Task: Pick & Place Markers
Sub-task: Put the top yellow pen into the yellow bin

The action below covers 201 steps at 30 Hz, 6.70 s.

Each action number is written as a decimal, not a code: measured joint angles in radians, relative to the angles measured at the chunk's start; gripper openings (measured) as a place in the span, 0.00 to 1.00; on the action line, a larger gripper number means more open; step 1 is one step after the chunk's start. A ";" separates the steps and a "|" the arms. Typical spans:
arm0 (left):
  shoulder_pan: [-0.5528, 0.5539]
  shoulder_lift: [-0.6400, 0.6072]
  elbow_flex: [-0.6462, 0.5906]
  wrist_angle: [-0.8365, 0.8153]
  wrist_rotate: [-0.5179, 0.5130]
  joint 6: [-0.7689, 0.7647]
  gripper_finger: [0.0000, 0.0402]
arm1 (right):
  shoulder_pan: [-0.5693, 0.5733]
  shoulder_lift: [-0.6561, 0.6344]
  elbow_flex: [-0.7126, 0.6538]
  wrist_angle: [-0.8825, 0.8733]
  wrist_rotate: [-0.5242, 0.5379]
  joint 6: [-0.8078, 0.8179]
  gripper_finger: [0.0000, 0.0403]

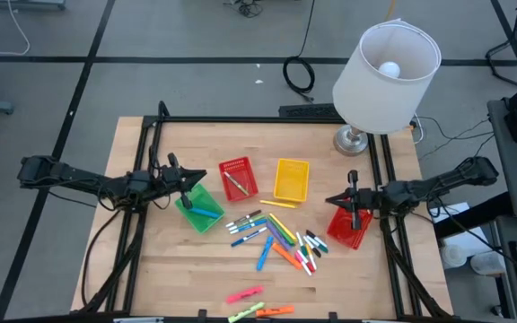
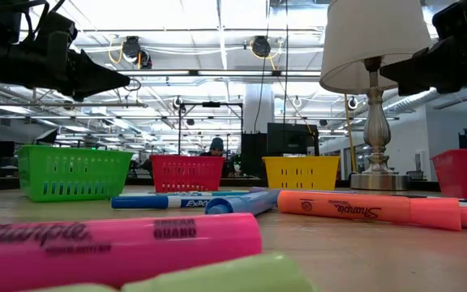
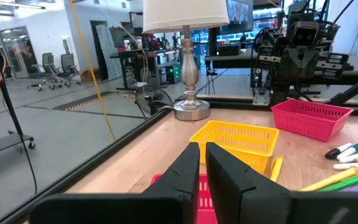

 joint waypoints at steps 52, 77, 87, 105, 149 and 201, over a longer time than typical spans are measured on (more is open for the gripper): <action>0.000 0.000 -0.001 -0.024 0.001 -0.039 0.09 | -0.267 1.638 1.322 -0.729 -0.182 -0.063 0.39; 0.000 0.000 -0.001 -0.027 0.001 -0.038 0.09 | -0.298 1.727 1.325 -0.734 -0.194 -0.011 0.32; 0.000 0.000 -0.001 -0.027 0.001 -0.038 0.09 | -0.297 1.730 1.322 -0.693 -0.189 -0.036 0.03; 0.000 0.000 -0.001 -0.027 0.001 -0.037 0.09 | -0.204 1.696 1.349 -0.680 -0.183 -0.112 0.01; 0.000 0.000 -0.001 -0.029 0.002 -0.046 0.09 | -0.162 1.692 1.381 -1.009 -0.107 0.152 0.21; 0.000 0.000 0.000 -0.030 0.003 -0.056 0.09 | -0.258 1.607 1.195 -0.768 -0.206 0.017 0.04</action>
